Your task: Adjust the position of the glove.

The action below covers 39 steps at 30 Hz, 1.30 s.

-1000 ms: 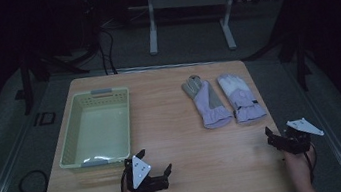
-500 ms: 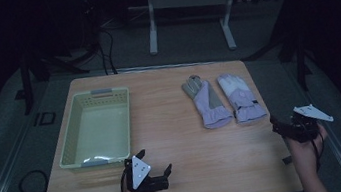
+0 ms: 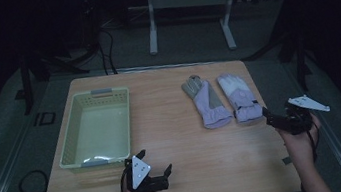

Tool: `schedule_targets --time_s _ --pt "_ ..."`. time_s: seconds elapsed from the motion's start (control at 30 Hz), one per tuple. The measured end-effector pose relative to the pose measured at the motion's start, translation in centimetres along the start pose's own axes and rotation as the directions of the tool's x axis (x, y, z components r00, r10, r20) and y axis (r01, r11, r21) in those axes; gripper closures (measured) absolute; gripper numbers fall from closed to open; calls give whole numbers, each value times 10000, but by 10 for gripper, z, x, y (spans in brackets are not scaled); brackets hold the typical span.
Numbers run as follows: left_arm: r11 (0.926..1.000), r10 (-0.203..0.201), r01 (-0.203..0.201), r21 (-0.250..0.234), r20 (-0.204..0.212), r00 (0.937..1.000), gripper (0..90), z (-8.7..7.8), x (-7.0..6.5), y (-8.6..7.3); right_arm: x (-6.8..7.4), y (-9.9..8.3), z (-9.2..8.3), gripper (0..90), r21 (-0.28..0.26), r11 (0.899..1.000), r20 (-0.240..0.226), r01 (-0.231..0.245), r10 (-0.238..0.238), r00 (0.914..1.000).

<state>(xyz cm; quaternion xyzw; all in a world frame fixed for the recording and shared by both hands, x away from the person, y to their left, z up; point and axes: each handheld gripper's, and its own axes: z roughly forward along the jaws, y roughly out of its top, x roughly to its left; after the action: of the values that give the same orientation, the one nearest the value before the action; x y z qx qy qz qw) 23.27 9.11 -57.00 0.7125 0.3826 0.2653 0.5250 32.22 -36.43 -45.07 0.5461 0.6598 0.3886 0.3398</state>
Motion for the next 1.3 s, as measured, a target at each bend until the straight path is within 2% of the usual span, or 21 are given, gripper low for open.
schedule_targets --time_s 0.17,0.4,0.43,0.5,0.57,0.6,0.9,1.1,1.27,1.3 --pt "10000 75 -75 -17 31 10000 2 0 0 0 5 11 1 207 -17 9999 -256 120 -121 9996" --pt "10000 61 -61 -6 61 10000 2 0 0 0 13 22 8 220 133 9993 -503 345 -338 9982" --pt "10000 78 -78 -7 58 10000 2 0 0 0 15 26 12 246 190 9974 -434 689 -680 9967" --pt "10000 79 -79 -17 76 9999 2 0 0 0 15 27 14 253 218 9975 -459 671 -661 9968" --pt "10000 80 -80 -19 78 9999 2 0 0 0 16 31 18 275 224 9979 -746 606 -588 9955" --pt "10000 80 -79 -17 86 9999 2 0 0 0 18 35 20 297 136 9971 -839 754 -740 9937" --pt "10000 92 -92 -12 141 9999 2 0 0 0 31 55 35 334 233 9932 -1459 1143 -1097 9832" --pt "10000 56 -56 -25 199 9998 2 0 0 0 42 66 51 302 517 9902 -1749 1295 -1187 9774" --pt "10000 92 -91 -40 216 9997 2 0 0 0 50 70 67 307 924 9853 -1981 1440 -1235 9724" --pt "9999 92 -91 -41 220 9997 3 0 0 0 52 71 71 324 981 9834 -2096 1524 -1293 9692"
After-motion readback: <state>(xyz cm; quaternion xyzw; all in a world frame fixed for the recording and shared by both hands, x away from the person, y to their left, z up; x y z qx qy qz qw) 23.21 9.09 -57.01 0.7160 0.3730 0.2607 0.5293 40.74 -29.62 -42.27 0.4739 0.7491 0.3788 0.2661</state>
